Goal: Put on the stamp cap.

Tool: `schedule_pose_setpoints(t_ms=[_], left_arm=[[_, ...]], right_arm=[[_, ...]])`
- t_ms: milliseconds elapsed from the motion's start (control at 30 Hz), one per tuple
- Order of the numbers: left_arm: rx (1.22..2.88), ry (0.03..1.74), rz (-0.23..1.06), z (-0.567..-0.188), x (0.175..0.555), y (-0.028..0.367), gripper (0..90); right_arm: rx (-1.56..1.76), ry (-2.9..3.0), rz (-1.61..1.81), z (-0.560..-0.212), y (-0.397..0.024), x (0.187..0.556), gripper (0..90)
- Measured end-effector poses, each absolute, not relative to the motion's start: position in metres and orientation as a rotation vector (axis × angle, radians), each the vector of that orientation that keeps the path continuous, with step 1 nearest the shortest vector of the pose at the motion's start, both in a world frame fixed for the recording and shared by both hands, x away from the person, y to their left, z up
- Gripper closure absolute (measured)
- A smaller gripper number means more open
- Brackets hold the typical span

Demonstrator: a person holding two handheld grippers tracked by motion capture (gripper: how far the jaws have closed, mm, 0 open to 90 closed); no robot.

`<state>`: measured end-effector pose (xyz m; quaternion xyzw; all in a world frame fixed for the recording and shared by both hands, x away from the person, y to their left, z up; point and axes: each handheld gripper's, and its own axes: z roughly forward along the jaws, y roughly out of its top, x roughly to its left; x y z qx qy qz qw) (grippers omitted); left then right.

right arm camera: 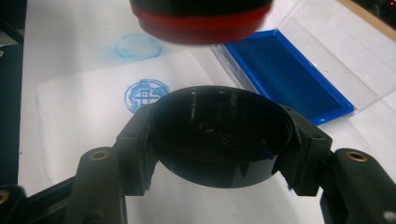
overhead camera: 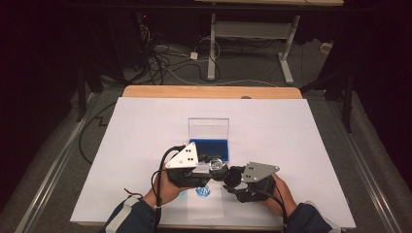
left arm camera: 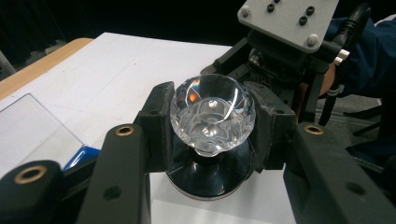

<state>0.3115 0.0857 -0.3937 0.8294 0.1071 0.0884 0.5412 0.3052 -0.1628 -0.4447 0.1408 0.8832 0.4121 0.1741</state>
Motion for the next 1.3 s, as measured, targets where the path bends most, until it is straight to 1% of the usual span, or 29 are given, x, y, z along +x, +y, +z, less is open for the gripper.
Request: schedule_pose_setpoints(t_ms=[333,933,1133,1300], left_arm=[[1.966,0.257,0.190,-0.399,0.314,0.079,54.1],[1.934,0.278,0.173,-0.408,0.316,0.074,54.1],[1.892,0.273,0.163,-0.409,0.315,0.074,54.1],[1.876,0.292,0.129,-0.413,0.317,0.076,54.1]], right_arm=[[0.405,2.499,1.213,-0.445,-0.150,0.309,38.5],[0.433,2.490,1.293,-0.443,-0.149,0.309,38.5],[0.441,2.488,1.305,-0.444,-0.149,0.309,38.5],[0.441,2.475,1.315,-0.443,-0.151,0.309,38.5]])
